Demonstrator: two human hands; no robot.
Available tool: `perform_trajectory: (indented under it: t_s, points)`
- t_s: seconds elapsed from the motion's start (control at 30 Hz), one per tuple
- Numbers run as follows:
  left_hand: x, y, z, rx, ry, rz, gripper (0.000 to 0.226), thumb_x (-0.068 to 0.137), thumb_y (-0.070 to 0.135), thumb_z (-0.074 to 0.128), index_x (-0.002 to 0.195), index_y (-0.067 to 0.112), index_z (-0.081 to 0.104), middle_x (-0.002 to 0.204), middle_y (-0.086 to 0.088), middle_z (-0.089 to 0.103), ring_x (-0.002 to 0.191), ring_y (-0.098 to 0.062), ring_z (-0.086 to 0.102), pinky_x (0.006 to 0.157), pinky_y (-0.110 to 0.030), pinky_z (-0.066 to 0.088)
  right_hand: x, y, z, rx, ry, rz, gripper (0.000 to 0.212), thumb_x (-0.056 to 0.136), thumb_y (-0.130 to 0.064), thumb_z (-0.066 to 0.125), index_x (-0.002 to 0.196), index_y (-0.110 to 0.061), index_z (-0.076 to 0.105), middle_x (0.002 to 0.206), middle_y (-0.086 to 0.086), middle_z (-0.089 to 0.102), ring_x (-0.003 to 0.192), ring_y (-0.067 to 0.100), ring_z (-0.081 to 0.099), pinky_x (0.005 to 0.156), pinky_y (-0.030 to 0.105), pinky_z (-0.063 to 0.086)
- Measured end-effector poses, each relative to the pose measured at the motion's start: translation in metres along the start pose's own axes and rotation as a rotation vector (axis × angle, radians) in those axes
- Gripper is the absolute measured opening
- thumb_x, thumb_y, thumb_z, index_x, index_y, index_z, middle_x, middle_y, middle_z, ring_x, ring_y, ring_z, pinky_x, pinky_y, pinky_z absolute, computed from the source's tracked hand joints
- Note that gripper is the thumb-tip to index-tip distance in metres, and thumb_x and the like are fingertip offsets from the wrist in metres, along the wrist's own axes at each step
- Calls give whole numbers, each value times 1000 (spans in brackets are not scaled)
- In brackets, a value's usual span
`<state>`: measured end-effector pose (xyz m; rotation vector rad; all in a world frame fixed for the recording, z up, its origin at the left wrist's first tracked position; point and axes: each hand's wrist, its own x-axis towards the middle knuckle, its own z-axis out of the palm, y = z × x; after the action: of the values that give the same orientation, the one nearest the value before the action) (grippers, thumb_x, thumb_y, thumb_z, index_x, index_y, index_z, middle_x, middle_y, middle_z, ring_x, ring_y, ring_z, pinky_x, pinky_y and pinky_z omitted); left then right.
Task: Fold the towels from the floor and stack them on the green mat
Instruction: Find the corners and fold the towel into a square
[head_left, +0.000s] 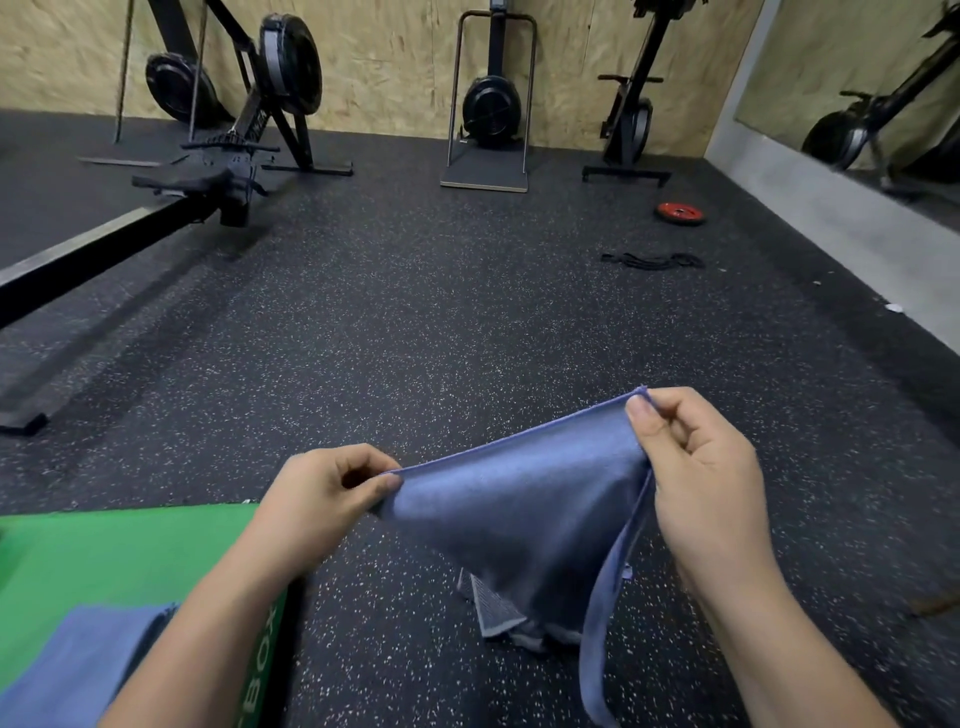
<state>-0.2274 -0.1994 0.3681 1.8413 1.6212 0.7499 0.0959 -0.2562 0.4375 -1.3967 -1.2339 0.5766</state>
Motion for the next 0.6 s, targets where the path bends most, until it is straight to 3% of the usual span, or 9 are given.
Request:
perform_trajectory:
  t_s: [0.17,0.27,0.33,0.4,0.5,0.6]
  points:
    - [3,-8,0,130,118,-47,18,97,28,77,83,38,71,73,22,72,68,-2,64,67,-29,50,2,0,-6,-14,61,-6,19,108,-30,64,93,-20,71,69,0,45,67,10,39,66,36,34]
    - [1,-3,0,-129,142,-113,12,97,41,75,90,31,75,71,10,70,64,-12,57,69,-34,45,3,5,-5,9,97,18,23,108,-31,64,90,-18,69,69,12,43,67,15,38,66,38,34]
    - [-2,6,2,-320,154,-104,34,90,56,70,92,22,73,76,-5,70,69,-15,54,74,-38,45,3,8,-3,17,113,38,25,107,-32,64,88,-16,68,72,22,45,66,19,37,65,40,34]
    - [-6,20,7,-429,150,-89,46,87,60,67,85,13,66,77,-14,65,72,-16,52,75,-39,44,1,9,0,-6,107,61,27,106,-33,65,85,-16,66,67,15,45,63,16,37,63,39,34]
    - [-14,42,18,-555,97,-49,43,95,48,67,80,10,56,73,-1,53,73,-15,46,73,-39,39,-5,9,8,-87,80,91,28,104,-32,67,81,-17,66,56,-10,44,56,9,37,59,31,33]
    - [-20,57,28,-644,39,-42,34,107,31,66,77,15,60,71,1,51,71,-15,42,69,-38,35,-11,6,15,-123,36,97,31,103,-32,68,78,-16,65,53,-12,47,53,7,36,56,31,33]
